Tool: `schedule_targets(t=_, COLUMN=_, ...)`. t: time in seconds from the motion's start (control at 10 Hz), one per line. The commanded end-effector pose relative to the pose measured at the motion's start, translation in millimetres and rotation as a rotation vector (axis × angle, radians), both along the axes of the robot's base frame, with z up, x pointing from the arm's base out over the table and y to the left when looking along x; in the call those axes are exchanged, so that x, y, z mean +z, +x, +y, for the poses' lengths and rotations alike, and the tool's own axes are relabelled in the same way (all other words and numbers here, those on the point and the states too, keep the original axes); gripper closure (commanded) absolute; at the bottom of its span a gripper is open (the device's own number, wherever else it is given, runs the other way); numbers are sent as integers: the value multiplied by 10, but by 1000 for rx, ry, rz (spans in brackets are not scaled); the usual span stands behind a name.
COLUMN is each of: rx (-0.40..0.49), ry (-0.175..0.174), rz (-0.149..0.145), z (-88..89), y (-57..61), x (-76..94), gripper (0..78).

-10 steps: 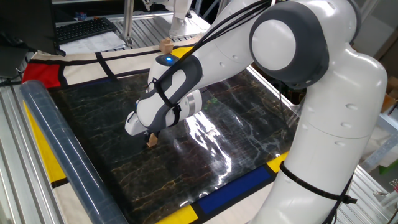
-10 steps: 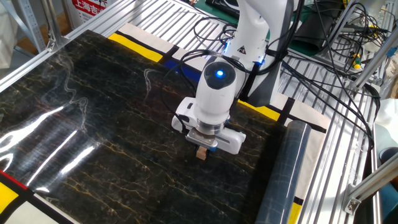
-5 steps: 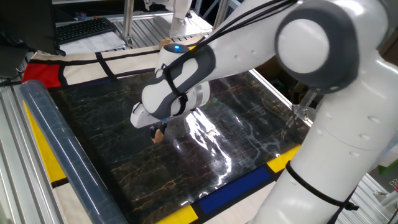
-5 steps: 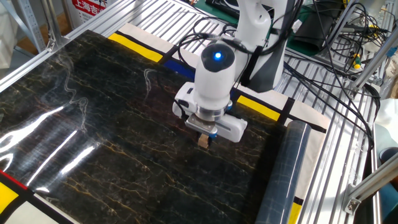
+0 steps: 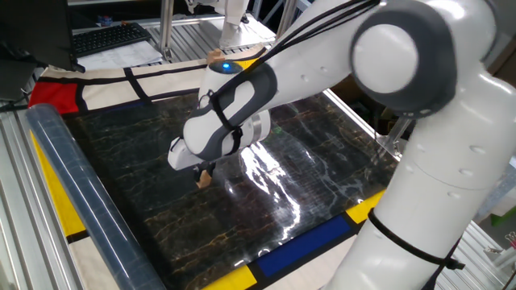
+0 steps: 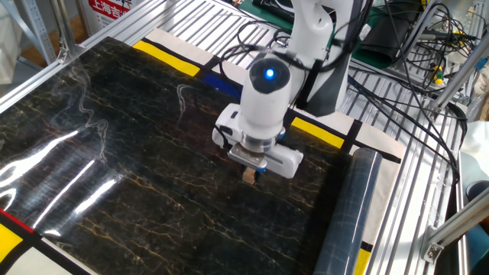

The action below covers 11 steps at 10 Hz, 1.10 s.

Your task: Hold a small block with the gripper and sweep it from left to right on the table

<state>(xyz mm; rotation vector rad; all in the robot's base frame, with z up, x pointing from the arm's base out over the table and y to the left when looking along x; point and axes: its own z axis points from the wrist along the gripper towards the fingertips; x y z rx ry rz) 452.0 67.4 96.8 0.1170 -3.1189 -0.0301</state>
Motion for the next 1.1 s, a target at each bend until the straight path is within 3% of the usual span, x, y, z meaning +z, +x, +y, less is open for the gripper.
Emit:
schedule_targets(t=0.1, rx=7, ry=3, rz=-15, z=43, y=49, x=-85, gripper=764)
schedule_targets(t=1.1, rx=17, ry=5, rz=-17, z=69, y=75, x=-181, gripper=764)
